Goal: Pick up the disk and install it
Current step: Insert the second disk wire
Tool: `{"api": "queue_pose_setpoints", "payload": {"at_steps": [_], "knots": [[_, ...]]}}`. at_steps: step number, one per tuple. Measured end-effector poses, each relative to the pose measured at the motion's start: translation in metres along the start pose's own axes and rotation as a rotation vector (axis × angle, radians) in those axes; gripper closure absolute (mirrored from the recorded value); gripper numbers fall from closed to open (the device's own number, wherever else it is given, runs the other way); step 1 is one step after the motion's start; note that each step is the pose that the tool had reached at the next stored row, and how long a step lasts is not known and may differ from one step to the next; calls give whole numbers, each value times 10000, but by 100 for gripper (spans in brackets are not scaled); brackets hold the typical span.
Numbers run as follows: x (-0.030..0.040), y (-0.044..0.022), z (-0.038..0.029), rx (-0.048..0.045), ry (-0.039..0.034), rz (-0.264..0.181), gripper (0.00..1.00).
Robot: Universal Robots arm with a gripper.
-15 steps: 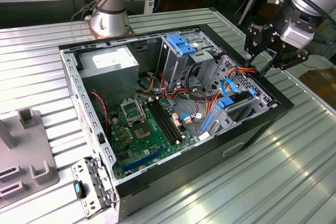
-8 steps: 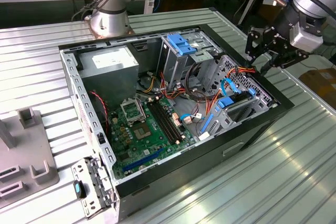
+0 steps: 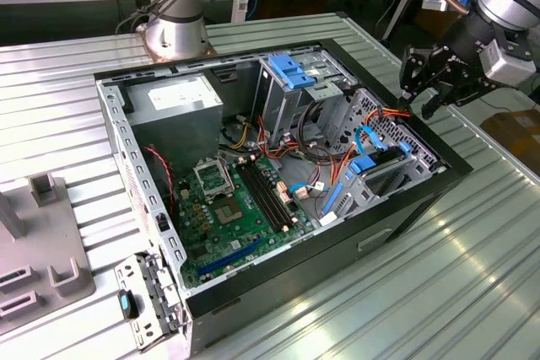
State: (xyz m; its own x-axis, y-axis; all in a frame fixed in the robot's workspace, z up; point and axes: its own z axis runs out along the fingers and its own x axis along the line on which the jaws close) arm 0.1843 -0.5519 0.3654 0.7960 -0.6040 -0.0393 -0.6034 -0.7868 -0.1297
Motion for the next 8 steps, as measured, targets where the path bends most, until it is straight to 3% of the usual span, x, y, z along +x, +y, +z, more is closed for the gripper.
{"api": "queue_pose_setpoints", "payload": {"at_steps": [3, 4, 5, 6, 8], "knots": [[0, 1, 2, 23, 27, -8, 52], [1, 2, 9, 98, 122, -42, 52], [-2, 4, 13, 210, 267, -103, 52], [-15, 14, 12, 242, 310, -112, 52], [-30, 25, 11, 255, 329, -115, 52]]}}
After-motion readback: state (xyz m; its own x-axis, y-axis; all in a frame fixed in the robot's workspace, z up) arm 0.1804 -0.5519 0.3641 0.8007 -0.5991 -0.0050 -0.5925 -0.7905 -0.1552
